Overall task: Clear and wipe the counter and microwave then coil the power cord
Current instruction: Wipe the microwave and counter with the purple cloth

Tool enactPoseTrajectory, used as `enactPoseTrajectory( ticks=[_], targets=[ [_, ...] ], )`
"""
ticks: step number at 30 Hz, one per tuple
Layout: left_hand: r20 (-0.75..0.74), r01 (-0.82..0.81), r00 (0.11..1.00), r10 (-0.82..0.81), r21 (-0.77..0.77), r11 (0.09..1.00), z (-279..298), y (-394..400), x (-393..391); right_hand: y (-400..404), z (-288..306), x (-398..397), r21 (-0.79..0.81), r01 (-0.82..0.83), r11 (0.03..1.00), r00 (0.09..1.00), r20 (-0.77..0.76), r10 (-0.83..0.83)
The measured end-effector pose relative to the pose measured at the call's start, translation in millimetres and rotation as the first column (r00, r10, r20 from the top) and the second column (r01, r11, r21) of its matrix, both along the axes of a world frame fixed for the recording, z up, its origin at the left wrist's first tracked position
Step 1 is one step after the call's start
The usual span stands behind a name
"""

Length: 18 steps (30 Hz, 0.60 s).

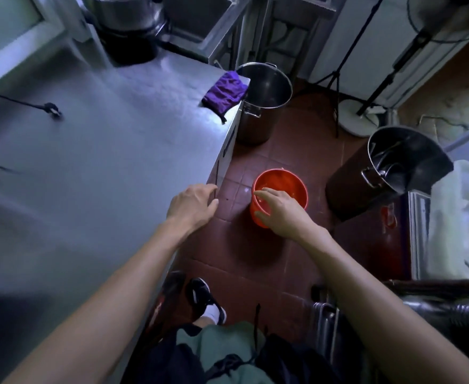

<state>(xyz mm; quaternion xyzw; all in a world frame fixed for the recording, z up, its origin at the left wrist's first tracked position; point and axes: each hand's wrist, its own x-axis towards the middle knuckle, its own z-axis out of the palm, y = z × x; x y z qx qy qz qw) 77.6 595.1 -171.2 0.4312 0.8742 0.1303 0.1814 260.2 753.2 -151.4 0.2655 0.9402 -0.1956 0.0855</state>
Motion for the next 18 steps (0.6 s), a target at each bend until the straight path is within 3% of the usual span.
enactPoseTrajectory(
  ticks=[6, 18],
  targets=[
    [0.019, -0.008, 1.0, 0.008, 0.038, 0.999, 3.3, 29.0, -56.1, 33.9, -3.7, -59.2, 0.086, -0.064, 0.994, 0.995, 0.088, 0.056],
    [0.08, -0.134, 0.988, 0.133, -0.004, 0.991, -21.1, 66.0, -134.7, 93.4, -16.7, -165.6, 0.115, -0.167, 0.979, 0.984, 0.089, 0.157]
  ],
)
